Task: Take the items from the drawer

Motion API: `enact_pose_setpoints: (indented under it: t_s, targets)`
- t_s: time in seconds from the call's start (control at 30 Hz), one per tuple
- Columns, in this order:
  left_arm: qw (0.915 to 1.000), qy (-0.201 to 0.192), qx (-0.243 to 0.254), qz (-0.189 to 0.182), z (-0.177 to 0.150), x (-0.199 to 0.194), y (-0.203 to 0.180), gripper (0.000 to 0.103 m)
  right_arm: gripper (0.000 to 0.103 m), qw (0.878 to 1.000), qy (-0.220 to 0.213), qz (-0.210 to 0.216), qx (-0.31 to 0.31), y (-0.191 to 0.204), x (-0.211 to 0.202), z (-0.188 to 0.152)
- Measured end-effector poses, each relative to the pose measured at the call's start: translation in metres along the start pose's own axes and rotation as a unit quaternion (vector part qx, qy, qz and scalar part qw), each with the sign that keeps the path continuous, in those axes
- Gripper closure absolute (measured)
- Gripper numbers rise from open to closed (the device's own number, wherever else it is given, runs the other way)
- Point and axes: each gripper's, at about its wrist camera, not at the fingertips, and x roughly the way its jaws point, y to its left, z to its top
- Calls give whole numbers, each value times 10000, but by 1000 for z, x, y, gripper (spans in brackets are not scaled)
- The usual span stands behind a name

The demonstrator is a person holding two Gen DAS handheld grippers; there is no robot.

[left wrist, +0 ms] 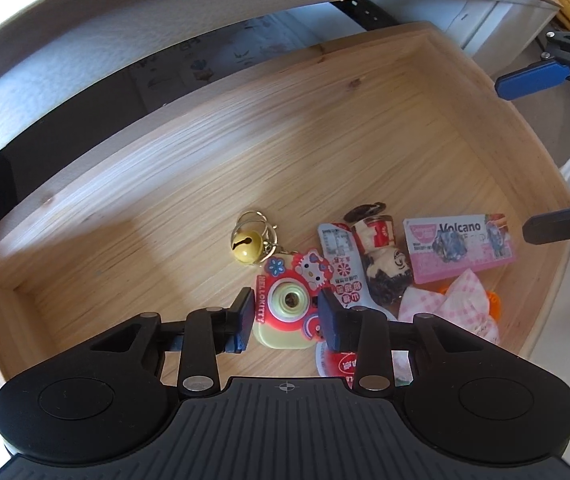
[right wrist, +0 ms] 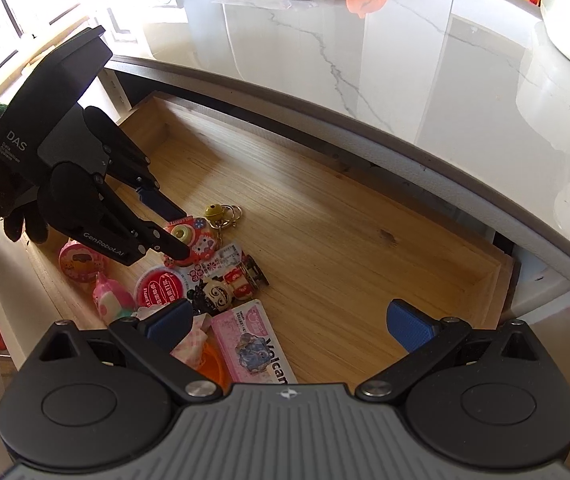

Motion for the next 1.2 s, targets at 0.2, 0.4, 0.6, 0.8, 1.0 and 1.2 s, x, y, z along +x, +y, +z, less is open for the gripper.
enact_pose_setpoints:
  t_s: [0.2,0.4,0.6,0.8,1.0,1.2]
  targets:
    - [9992,-115,339,187,7,0,-16,64,0,10000,41,-30,19,1,3,0]
    - [9988,5,484,105,10,17,-33,46,0,10000,52,-12,44,1,1,1]
    - [9990,-88,418,114,13,17,-33,49,0,10000,39,-2,80,0,0,6]
    - [9991,225,-361,10,19,16,-18,54,0,10000,64,-27,25,0,0,5]
    - [9992,228,-225,240,19,3,-18,56,5,9999,-18,-96,-106,3,-6,6]
    - [9938,-796,-736,226,-10,-80,-9,56,30,9965,276,-17,-791,17,2,15]
